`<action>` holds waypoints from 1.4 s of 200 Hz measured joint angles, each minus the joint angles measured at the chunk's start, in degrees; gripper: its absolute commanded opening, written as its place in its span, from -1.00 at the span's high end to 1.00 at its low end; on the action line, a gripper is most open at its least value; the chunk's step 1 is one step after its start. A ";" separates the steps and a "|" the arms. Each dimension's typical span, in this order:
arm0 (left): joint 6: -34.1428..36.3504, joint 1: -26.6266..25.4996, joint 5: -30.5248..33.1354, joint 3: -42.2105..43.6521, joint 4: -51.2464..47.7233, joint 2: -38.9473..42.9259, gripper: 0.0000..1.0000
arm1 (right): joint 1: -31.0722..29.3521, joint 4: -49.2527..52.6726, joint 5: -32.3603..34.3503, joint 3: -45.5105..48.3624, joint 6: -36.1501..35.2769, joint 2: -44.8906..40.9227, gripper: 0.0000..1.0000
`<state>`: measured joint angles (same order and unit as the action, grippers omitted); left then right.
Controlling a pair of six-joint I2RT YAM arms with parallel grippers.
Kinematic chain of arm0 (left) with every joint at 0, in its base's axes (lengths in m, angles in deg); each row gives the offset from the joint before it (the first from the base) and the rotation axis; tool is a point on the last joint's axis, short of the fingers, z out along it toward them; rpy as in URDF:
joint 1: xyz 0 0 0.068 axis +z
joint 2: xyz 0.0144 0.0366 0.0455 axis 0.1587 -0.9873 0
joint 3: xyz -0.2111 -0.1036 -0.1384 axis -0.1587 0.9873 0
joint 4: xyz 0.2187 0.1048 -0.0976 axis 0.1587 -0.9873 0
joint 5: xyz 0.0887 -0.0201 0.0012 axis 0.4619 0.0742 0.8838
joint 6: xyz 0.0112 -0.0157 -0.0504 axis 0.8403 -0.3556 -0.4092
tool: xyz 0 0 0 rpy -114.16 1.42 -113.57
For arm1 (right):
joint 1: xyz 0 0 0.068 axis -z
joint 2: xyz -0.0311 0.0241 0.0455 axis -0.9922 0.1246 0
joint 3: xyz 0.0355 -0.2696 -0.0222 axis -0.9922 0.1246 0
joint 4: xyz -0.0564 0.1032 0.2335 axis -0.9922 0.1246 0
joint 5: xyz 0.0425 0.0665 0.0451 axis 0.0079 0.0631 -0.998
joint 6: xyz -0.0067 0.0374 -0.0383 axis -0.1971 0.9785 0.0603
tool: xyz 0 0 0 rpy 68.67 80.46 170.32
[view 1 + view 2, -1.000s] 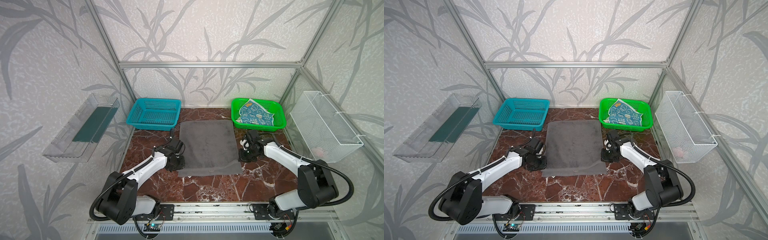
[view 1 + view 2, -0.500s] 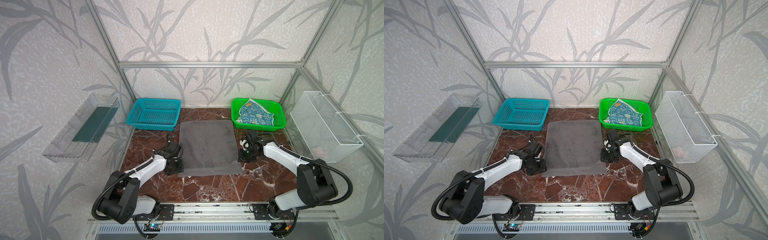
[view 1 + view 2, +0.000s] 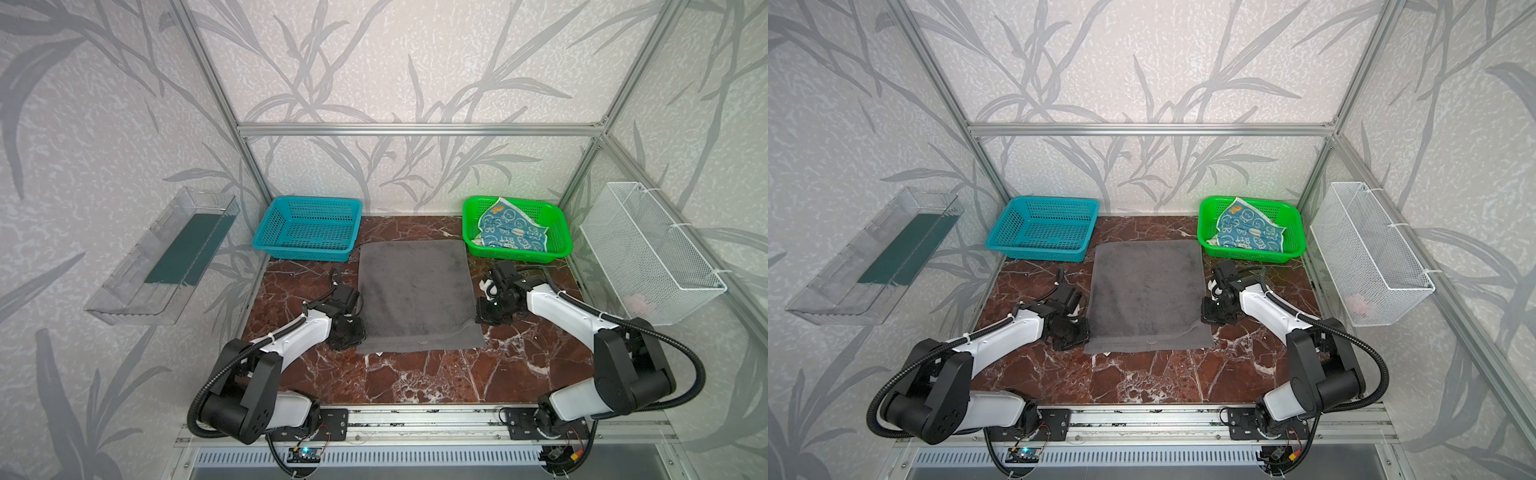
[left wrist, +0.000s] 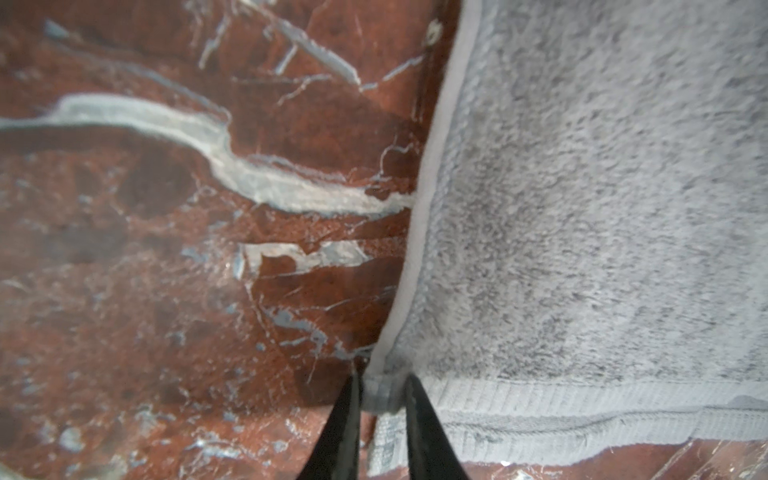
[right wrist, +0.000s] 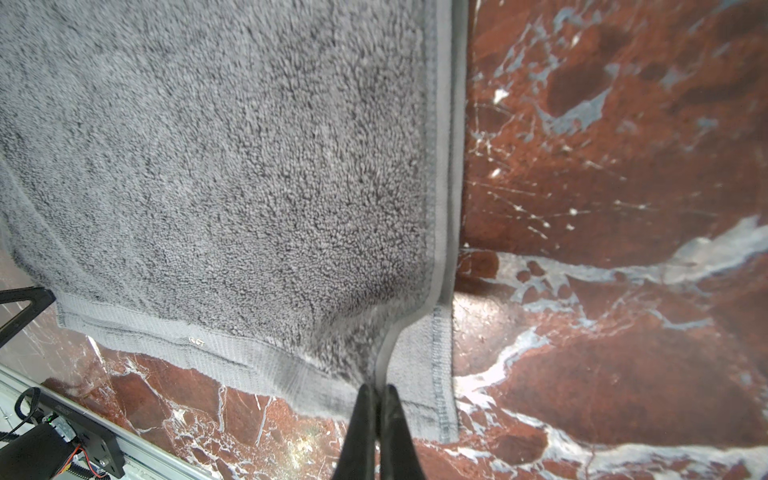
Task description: Fold and stack the towels
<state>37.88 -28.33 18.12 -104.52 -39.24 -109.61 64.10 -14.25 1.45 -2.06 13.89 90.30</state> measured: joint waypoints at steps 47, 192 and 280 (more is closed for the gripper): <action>0.09 0.26 -0.48 0.00 1.42 -0.20 1.00 | 0.00 -0.09 -0.04 0.46 -0.02 -0.02 1.00; 3.23 0.63 -0.20 -4.13 -2.34 3.08 1.00 | 0.00 -0.81 -1.53 0.44 -0.26 -0.02 1.00; 6.29 0.63 -3.87 -14.08 -5.79 15.10 1.00 | 0.33 4.66 -1.25 -7.21 -3.34 -10.14 1.00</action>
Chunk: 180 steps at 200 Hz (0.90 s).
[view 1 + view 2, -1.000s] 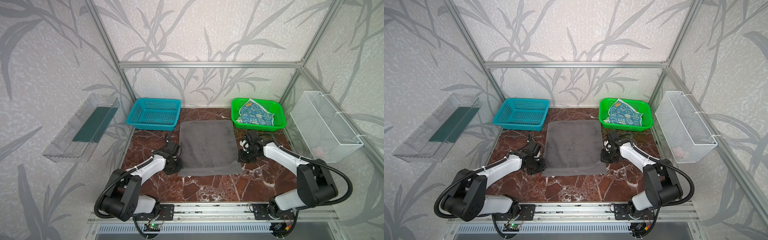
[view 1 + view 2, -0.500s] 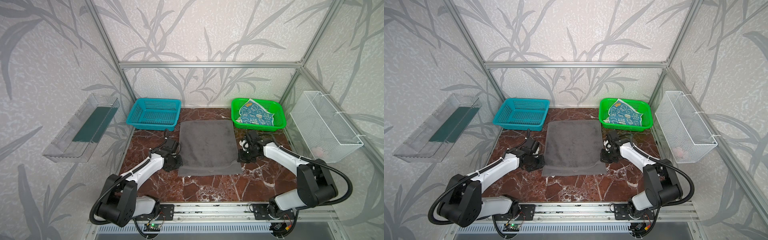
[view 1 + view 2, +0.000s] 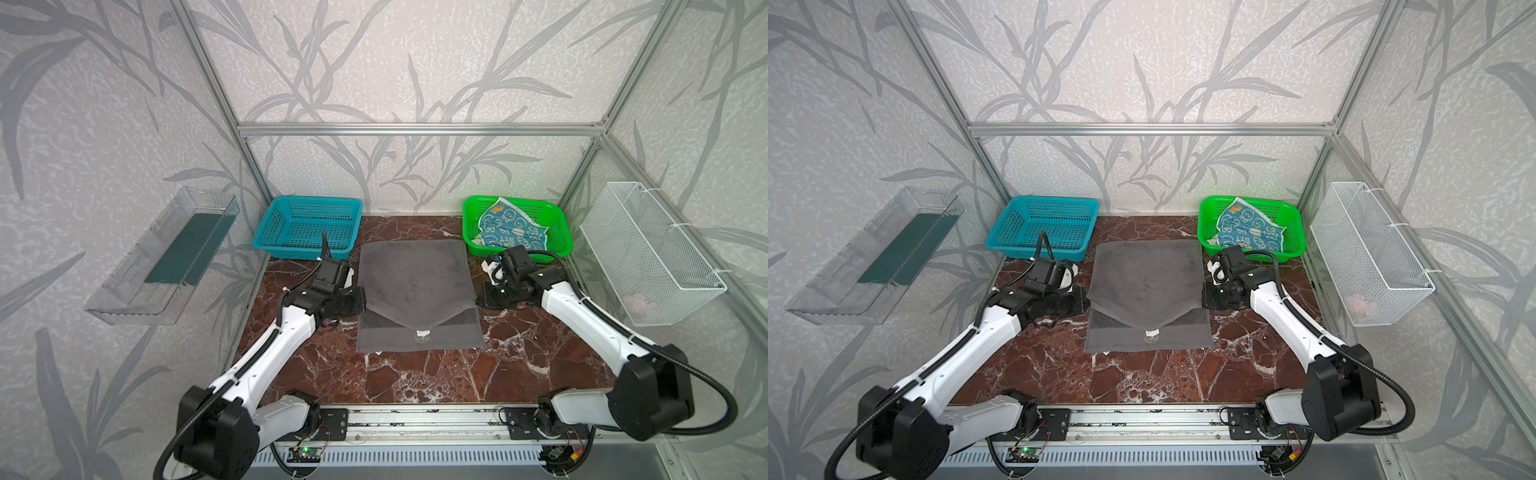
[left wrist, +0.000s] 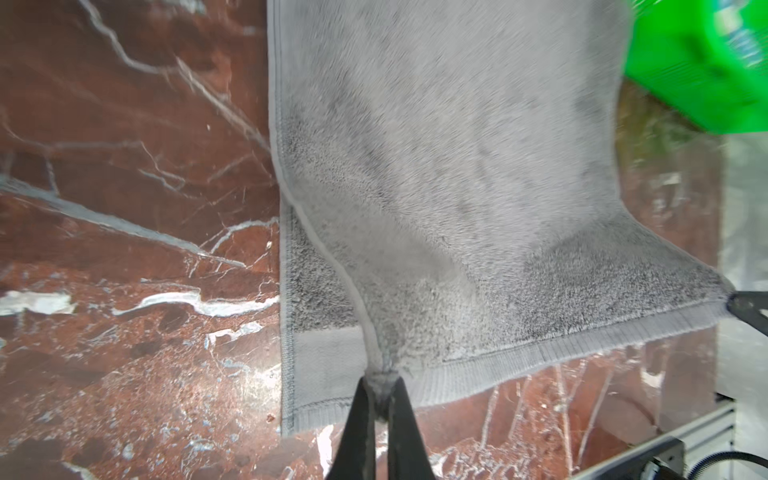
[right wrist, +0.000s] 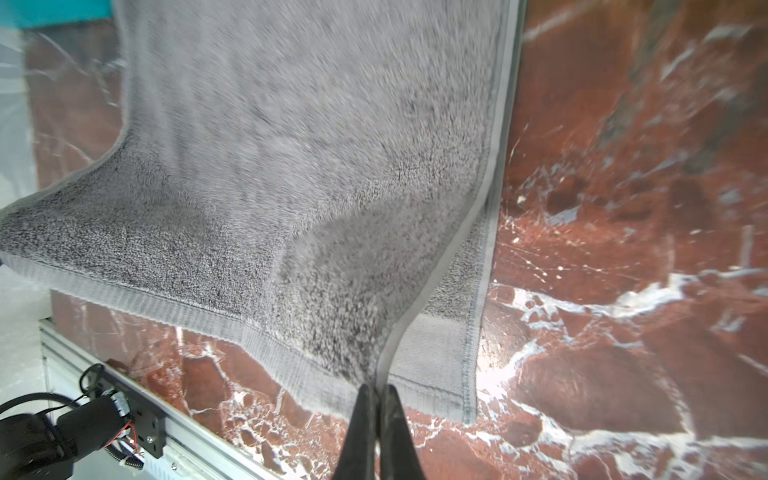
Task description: Fold and stack the towels
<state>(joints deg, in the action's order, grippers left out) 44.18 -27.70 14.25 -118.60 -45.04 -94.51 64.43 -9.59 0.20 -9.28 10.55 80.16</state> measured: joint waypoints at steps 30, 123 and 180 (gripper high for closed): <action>-1.05 0.00 -0.24 6.01 0.33 4.42 1.00 | 0.00 0.22 -0.02 4.85 -0.04 -2.45 1.00; -2.19 0.00 -0.72 14.14 0.31 -3.10 1.00 | 0.00 1.27 0.26 13.35 0.72 0.74 1.00; 2.71 0.85 -1.40 -5.14 -3.48 -13.46 1.00 | 0.63 4.52 0.28 -1.53 -2.32 8.90 1.00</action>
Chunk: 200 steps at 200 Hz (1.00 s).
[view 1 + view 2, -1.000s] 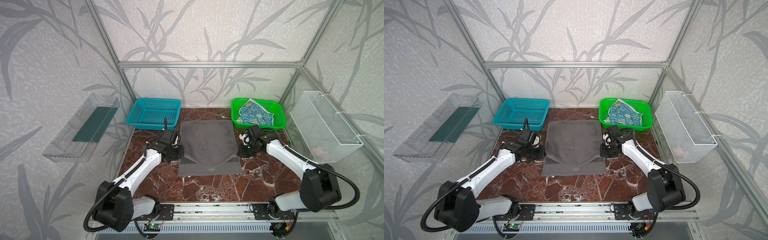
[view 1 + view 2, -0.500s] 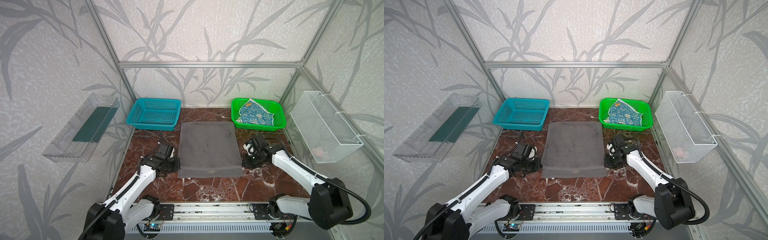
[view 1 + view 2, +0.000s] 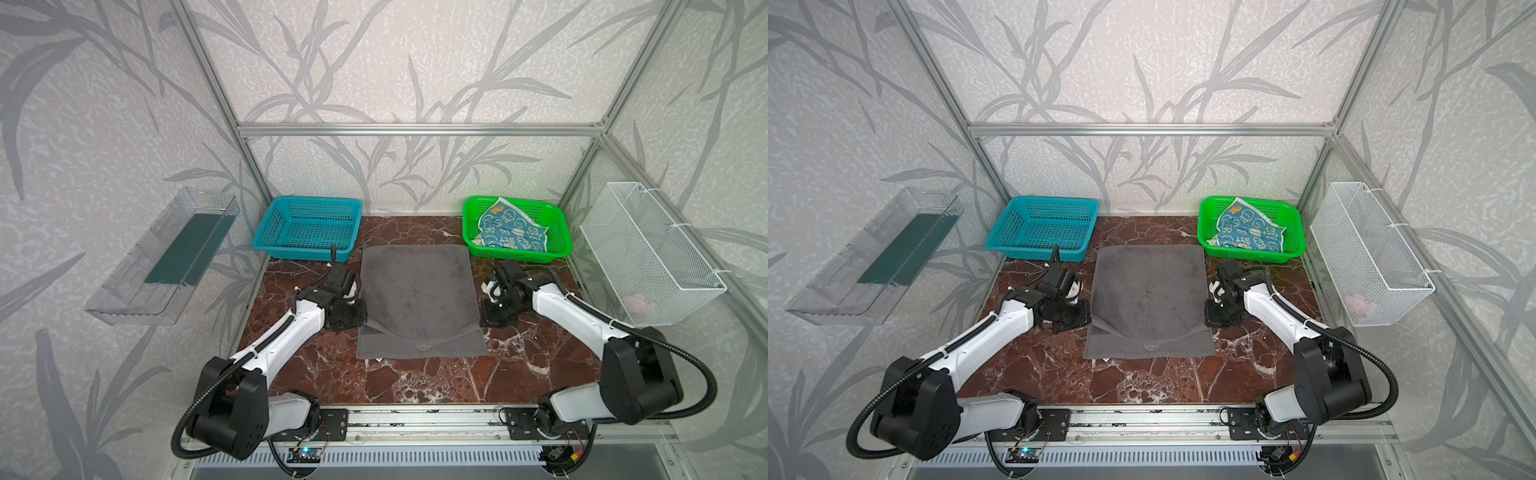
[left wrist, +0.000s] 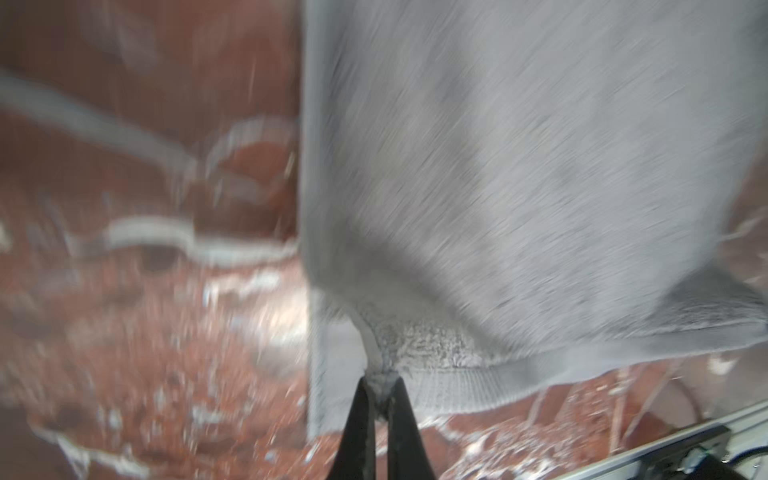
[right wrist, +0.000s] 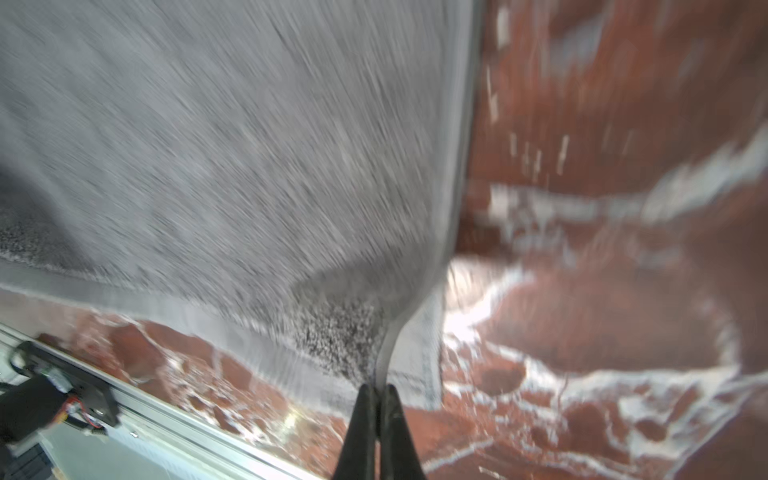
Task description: Fold and stack the towels
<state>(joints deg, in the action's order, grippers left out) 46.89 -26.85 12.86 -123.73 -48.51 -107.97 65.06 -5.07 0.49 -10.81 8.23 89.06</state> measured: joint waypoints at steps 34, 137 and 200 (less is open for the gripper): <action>2.73 0.31 -0.31 -9.29 -1.25 1.36 1.00 | 0.17 0.92 0.74 -7.91 -2.21 -5.03 1.00; -5.92 0.15 -0.92 15.54 -4.20 20.02 1.00 | 0.22 4.52 -0.11 16.55 4.11 -20.13 1.00; -6.43 0.15 -0.74 16.87 -0.35 11.58 1.00 | -0.37 0.96 -0.09 17.59 4.90 -13.70 1.00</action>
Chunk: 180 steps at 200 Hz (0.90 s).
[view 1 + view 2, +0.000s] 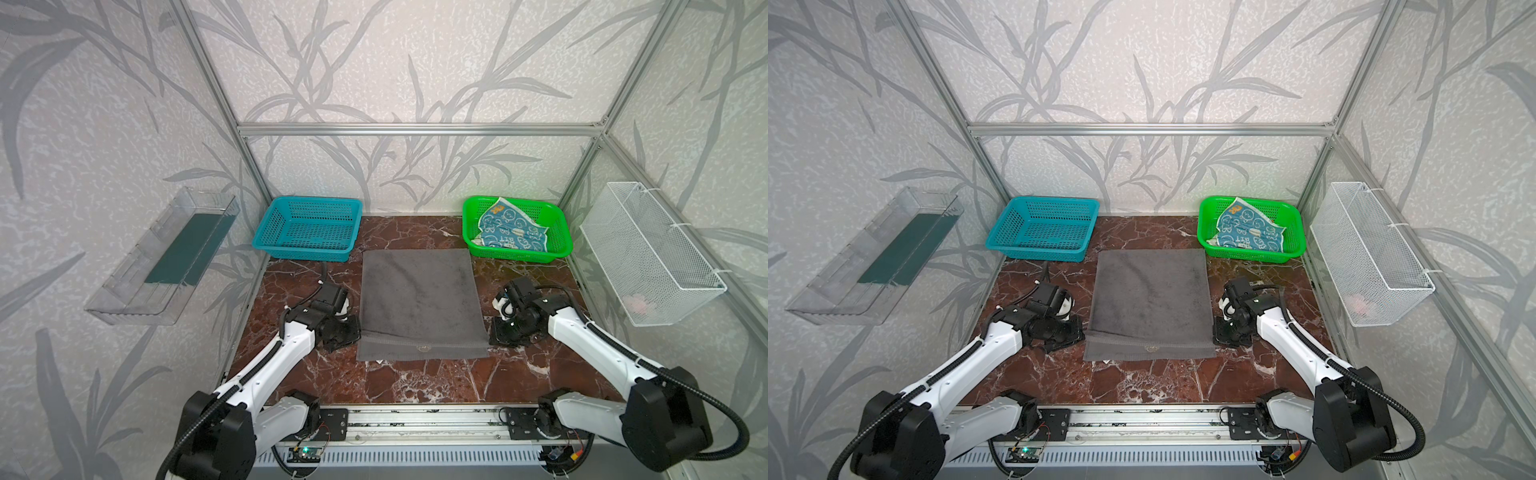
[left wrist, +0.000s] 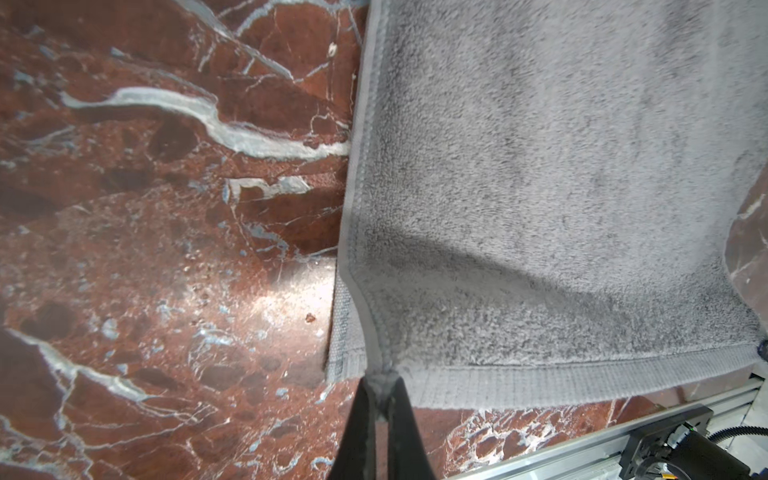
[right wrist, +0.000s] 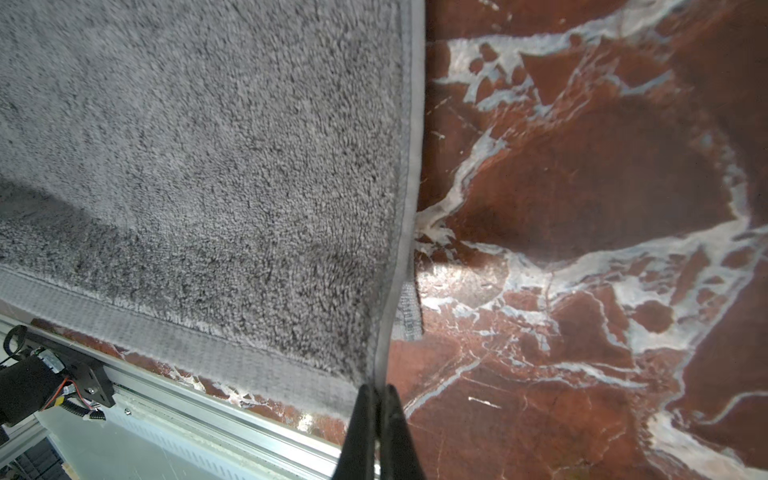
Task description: Fold and stack the towels
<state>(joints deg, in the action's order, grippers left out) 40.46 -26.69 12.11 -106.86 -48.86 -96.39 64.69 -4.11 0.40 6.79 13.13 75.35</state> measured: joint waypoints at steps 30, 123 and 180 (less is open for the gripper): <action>0.22 0.00 0.02 -0.07 0.48 -3.08 1.00 | -0.70 -1.70 0.02 1.40 1.07 1.81 1.00; 3.48 -0.17 1.38 -5.07 -0.44 -5.81 1.00 | -1.05 -4.63 0.96 1.90 2.10 4.02 1.00; 2.47 -1.60 1.81 -2.34 -0.66 -6.95 0.78 | -2.69 -5.75 1.09 3.98 2.93 4.55 0.81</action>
<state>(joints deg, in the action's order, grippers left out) 42.93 -28.29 13.93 -109.20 -49.52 -103.34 62.00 -9.85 1.49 10.77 16.05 79.90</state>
